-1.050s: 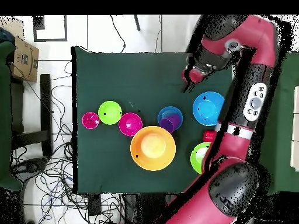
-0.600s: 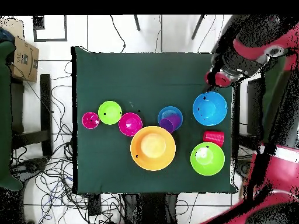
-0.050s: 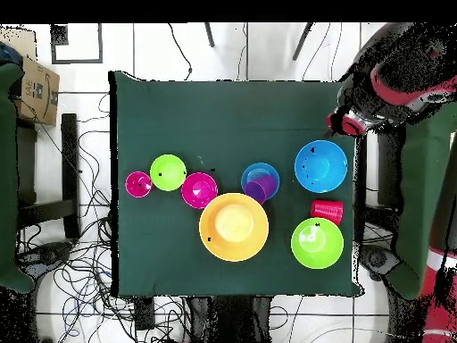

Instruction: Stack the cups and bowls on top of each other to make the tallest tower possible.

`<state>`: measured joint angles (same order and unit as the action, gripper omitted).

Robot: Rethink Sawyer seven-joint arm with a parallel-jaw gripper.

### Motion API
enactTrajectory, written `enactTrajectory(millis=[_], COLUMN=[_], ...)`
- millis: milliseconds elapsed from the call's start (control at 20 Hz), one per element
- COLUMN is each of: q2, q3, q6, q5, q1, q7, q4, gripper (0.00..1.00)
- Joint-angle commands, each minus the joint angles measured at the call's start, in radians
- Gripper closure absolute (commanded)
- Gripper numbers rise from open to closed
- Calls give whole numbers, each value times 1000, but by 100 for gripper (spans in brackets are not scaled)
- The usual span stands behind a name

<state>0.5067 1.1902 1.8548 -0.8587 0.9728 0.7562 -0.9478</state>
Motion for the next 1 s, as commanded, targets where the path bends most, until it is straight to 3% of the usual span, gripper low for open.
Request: enactTrajectory(millis=[50, 250, 450, 750, 1000], q2=[15, 8, -10, 3, 3], q3=[-169, -194, -217, -264, -281], q6=[-90, -125, -80, -27, -74], q5=[12, 30, 78, 111, 183], q1=[-50, -60, -93, -128, -136], q7=[97, 115, 160, 111, 168], q4=[-140, -147, -116, -120, -136], gripper=[0, 0, 0, 0, 0])
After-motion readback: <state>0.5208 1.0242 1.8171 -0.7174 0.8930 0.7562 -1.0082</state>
